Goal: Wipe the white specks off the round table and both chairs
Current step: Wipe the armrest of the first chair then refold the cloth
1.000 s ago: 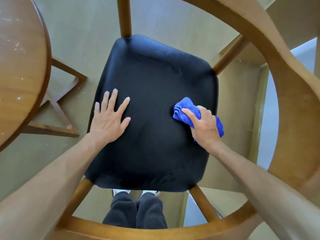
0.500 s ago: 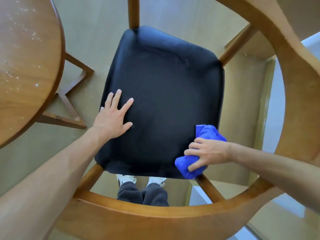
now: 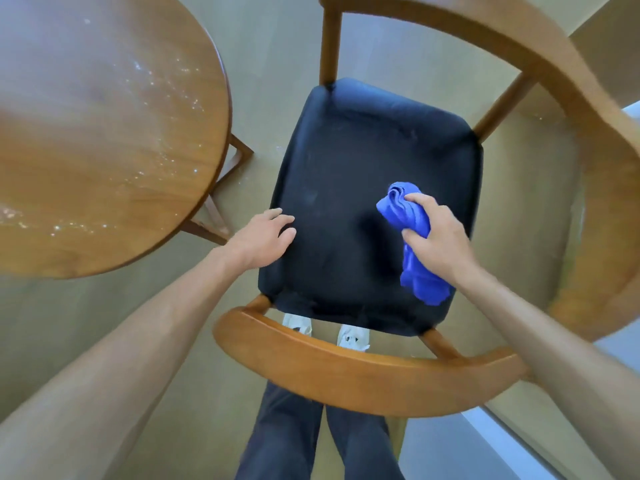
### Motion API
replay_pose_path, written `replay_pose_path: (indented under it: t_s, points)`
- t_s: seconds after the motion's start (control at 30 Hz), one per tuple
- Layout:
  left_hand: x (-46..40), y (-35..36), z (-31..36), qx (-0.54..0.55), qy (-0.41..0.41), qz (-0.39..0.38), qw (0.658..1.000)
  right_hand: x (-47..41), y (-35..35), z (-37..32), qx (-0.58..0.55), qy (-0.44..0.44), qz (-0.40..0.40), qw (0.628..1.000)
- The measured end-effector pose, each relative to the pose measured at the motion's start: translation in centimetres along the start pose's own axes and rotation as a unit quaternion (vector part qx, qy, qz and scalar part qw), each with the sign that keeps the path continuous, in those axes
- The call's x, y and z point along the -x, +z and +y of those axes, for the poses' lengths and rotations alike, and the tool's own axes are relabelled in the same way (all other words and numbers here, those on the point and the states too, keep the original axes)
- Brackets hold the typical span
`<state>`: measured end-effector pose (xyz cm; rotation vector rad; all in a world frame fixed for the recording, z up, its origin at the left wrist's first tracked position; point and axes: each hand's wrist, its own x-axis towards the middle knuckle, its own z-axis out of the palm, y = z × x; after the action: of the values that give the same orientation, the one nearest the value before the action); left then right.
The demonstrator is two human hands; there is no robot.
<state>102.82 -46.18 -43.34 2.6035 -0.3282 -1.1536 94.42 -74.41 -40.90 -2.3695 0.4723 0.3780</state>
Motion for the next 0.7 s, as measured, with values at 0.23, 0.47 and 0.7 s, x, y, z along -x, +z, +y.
replay_pose_path:
  t_s: [0.23,0.47,0.7]
  points:
    - [9.3,0.5,-1.0,0.147,-0.041,0.065,0.986,11.7,2.5,-9.7,-0.118,0.024,0.019,0.993]
    - [11.2,3.6,-1.9,0.379,-0.185,0.122,0.899,17.8,13.0,-17.0,0.029,-0.002,0.057,0.998]
    - [10.6,4.4,0.3,0.029,0.015,0.196,0.98,20.4,10.4,-8.0,0.186,-0.075,0.169,0.965]
